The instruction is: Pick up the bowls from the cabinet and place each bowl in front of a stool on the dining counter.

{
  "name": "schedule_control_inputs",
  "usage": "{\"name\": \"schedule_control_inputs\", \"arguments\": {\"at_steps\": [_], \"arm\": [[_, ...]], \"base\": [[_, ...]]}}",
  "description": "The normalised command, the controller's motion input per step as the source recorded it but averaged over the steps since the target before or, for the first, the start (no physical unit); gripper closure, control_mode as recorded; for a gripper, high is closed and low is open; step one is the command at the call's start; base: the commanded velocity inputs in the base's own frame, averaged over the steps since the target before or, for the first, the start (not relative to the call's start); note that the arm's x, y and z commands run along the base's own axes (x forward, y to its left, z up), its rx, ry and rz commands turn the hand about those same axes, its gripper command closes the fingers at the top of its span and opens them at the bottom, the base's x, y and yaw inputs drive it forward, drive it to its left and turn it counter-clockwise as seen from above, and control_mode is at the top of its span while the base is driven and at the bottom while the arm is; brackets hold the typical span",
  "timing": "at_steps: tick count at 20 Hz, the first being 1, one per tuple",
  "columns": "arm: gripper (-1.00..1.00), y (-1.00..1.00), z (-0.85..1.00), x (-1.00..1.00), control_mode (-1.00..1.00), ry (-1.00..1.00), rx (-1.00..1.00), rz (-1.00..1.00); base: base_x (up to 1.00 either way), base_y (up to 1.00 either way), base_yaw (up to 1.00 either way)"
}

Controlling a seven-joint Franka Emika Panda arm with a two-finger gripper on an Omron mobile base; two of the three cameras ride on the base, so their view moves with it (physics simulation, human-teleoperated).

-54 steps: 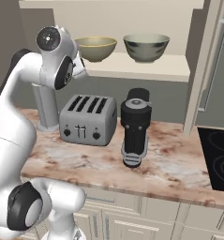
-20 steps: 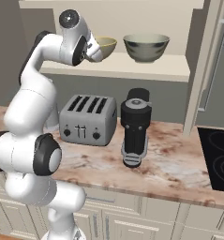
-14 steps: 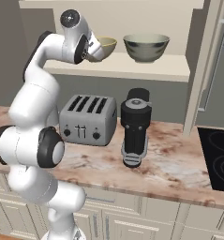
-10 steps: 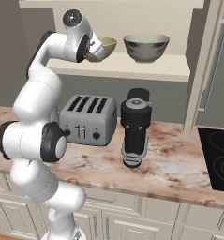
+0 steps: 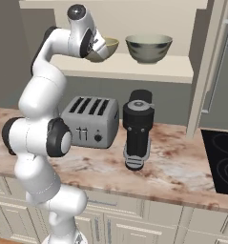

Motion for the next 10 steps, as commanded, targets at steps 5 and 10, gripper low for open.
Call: {"name": "schedule_control_inputs", "arguments": {"at_steps": [5,10], "arm": [[1.00,0.02,-0.20,0.00,-1.00,0.01,-0.03,0.00],[1.00,0.02,-0.40,-0.02,-1.00,0.00,-0.05,0.00]], "base": [[0.00,0.00,0.00],[0.00,0.00,0.00]]}}
